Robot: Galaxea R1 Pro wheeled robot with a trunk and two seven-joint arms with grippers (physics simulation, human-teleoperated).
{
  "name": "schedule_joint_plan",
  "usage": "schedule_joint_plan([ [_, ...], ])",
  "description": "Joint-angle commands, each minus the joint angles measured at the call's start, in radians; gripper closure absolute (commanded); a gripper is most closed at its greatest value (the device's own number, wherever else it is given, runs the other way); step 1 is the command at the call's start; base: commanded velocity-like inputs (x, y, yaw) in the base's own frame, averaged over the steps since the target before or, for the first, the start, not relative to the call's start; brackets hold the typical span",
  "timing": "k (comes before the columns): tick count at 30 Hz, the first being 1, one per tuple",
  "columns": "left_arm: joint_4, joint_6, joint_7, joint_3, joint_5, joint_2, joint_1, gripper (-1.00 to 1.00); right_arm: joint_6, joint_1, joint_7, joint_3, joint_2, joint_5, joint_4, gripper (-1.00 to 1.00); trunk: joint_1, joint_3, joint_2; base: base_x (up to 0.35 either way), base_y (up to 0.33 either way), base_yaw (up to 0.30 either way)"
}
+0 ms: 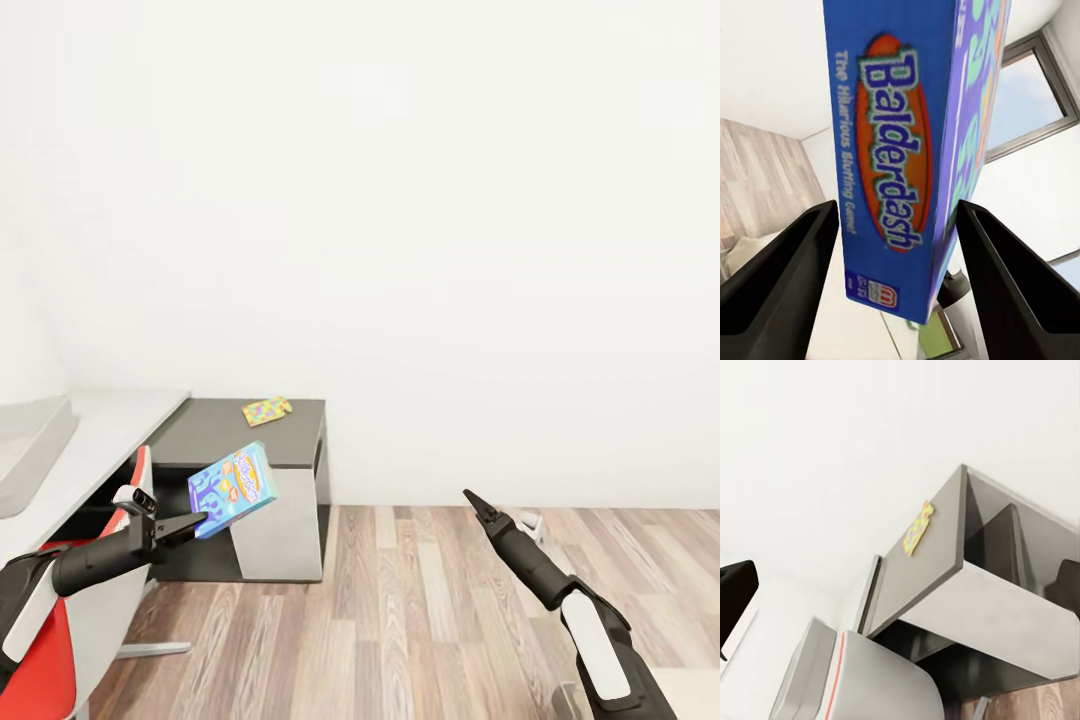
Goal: Put all the toys in the child's room - the three board games (two on the bed and one on the table), the two jigsaw puzzles on the table, and the tennis ball on the table - inside the toy box on the table in the child's room.
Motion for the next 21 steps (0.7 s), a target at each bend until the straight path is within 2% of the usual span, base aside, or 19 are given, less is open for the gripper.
schedule_joint_plan([
  [1,0.000,0.010,-0.002,0.000,0.004,0.000,-0.001,1.00,0.008,-0.001,0.000,-0.002,0.000,-0.007,0.000,-1.00,0.001,-0.002,-0.001,0.199,-0.130,0.006],
  [9,0.000,0.010,-0.002,-0.001,0.004,0.000,-0.001,1.00,0.009,-0.001,-0.001,-0.002,0.000,-0.007,0.000,-1.00,0.001,0.001,-0.001,0.137,-0.077,0.159],
  [21,0.000,0.012,-0.011,0.007,0.009,0.002,-0.001,1.00,0.010,-0.001,-0.001,-0.002,0.000,-0.008,0.004,-1.00,0.001,0.009,-0.001,-0.014,-0.004,0.249],
])
